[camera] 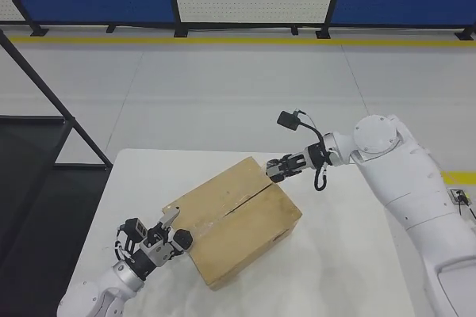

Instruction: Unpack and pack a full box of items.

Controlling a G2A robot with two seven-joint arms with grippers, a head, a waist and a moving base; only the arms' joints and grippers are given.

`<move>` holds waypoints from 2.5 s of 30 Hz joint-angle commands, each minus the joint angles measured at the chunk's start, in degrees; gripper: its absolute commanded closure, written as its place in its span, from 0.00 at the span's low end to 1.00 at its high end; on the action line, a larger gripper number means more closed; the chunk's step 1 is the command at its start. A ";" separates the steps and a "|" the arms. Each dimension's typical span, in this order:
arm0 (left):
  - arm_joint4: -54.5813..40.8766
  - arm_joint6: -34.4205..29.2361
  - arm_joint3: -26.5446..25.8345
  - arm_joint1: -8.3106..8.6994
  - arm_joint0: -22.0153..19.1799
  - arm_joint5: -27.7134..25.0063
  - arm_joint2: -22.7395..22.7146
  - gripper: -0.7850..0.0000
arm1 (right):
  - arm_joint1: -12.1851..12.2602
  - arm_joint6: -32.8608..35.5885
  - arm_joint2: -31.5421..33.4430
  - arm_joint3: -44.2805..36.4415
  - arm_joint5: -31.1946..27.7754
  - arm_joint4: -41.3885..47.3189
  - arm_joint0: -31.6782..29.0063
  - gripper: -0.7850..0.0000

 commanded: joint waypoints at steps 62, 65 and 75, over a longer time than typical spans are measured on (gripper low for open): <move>-1.38 0.65 -0.81 1.38 0.98 -0.56 0.75 0.00 | -4.60 -2.31 -6.48 12.11 10.75 -6.04 3.81 0.60; -1.57 0.70 -0.89 1.44 1.09 -0.61 0.65 0.00 | -4.71 -2.35 -6.39 12.38 11.08 -6.18 4.05 0.55; -1.96 0.61 -0.85 1.63 1.19 -0.89 0.60 0.00 | -4.67 -5.36 -5.44 13.07 10.32 -6.59 4.25 0.57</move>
